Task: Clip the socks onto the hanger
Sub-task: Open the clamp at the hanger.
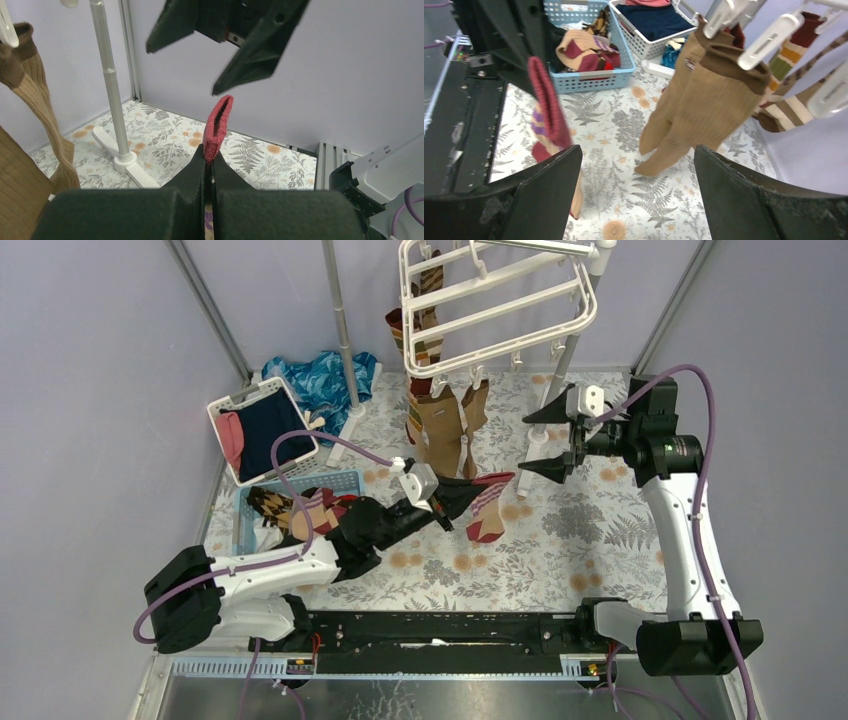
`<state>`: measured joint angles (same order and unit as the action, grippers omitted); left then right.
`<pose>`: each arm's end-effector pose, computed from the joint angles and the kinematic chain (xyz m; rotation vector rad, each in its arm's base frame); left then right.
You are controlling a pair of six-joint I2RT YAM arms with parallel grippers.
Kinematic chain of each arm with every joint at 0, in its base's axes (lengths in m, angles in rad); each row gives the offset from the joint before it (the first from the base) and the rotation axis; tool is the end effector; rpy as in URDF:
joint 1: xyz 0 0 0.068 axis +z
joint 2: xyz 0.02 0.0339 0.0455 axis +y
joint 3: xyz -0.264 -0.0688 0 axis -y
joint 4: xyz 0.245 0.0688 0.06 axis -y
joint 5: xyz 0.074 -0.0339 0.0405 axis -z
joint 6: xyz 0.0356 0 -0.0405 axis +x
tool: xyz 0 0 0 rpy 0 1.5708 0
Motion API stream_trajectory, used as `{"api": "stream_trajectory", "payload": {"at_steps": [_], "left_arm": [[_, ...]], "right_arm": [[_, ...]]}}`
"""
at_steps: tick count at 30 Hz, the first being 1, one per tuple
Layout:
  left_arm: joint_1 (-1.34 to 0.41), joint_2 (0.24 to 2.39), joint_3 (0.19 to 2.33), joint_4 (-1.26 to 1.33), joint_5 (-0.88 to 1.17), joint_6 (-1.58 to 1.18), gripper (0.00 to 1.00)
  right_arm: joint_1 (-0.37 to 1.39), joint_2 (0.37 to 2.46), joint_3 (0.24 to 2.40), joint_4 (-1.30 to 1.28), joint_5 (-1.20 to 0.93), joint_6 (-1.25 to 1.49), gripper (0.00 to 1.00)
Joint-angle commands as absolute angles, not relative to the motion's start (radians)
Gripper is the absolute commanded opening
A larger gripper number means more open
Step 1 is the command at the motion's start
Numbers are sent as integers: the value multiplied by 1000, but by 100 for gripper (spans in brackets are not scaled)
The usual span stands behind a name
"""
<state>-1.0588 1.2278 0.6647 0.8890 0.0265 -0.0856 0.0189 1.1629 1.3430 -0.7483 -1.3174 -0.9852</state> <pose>0.1335 -0.2395 0.3172 0.6337 1.1461 -1.0026 0.2148 0.0385 0.4141 -1.3794 1.0874 0.6967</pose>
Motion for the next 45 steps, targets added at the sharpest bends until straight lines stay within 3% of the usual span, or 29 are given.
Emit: {"api": "stream_trajectory", "payload": {"at_steps": [1,7,12,20,26,35,45], "left_arm": [[-1046,1207,637,910,20,-109,0],[-1031,1208,640,903,38,-103,0],[-1028,1227,632,933,57,-108,0],[-1025,1217,570,1006,55,-135,0],[-1016,1224,577,1004,72,-122,0],[-1006,1234,559,1048,79,-114,0],[-989,1216,526,1075,76,-124,0]], "right_arm": [[17,1214,1328,-448,-1246,-736,90],[17,1293,1387,-578,-1147,-767,90],[16,1232,1259,-637,-1128,-912,96],[16,1284,1381,-661,-1242,-927,100],[17,1232,1347,-349,-1084,-705,100],[30,1136,1164,225,-1018,-334,100],[98,1227,1210,304,-997,-295,100]]}}
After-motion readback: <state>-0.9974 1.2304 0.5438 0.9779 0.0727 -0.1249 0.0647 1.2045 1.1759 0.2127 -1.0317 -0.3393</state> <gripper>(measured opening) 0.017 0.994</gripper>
